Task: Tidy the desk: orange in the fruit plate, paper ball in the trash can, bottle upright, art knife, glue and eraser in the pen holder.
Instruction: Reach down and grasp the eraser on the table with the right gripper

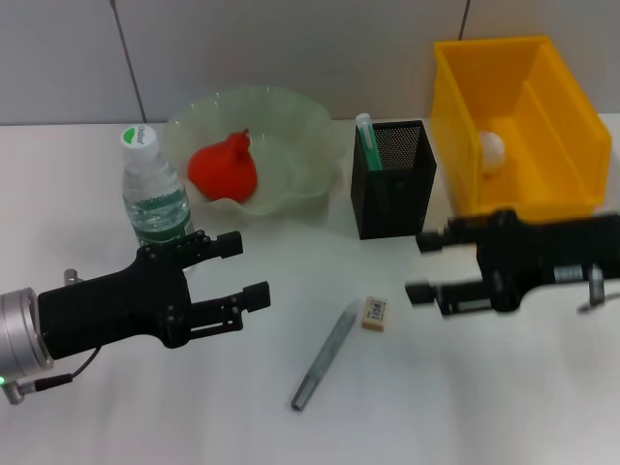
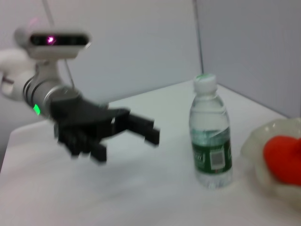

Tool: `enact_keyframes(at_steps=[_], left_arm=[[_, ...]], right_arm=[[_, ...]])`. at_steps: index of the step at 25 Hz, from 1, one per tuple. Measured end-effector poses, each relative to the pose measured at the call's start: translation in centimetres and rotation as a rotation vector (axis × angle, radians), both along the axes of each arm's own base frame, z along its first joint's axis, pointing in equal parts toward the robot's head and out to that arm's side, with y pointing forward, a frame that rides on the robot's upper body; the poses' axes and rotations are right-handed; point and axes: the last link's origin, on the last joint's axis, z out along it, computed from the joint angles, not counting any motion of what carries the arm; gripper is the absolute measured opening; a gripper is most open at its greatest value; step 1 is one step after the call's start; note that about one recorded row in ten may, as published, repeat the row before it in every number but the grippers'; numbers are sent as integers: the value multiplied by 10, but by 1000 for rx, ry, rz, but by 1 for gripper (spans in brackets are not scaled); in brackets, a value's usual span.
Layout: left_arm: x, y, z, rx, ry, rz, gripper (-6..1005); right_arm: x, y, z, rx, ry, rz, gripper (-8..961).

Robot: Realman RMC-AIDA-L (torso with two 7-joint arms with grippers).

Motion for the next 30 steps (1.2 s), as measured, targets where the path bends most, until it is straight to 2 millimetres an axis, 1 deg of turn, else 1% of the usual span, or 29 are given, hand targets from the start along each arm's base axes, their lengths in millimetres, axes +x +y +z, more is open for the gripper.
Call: enact_keyframes(at_steps=[3,8,9,10,12,15,18,23,26,28,30], left_arm=[[0,1,1,-6,0,7,814],[0,3,2,-7,4,10,814],[0,4,2,-6,6,13,814],[0,4,2,-6,6,15,813],[2,6,1,-9,3,18,813],[8,10,1,-20,-5,15,813],[18,16,2,-43,-15,3,813],[49,33,20,-120,-46,-15,812],[62,38,27,-150,-31,-35,812],[67,40,29,-158,-20,-44,812],[66,39,30,-149,-12,-56,812]], right_arm=[[20,-13,-6,34,26,-5,714],[48,-31,-8,96,84,-31,714],[58,-38,-10,102,90,-43,714],[58,-38,-10,102,90,-43,714],[70,-46,-12,102,86,-61,714],[76,-49,-11,112,82,-70,714],[82,-53,-8,136,80,-77,714],[87,-53,-5,145,74,-80,714],[87,-53,-5,148,72,-79,715],[87,-52,-5,152,70,-80,715],[85,-49,-4,155,72,-77,715]])
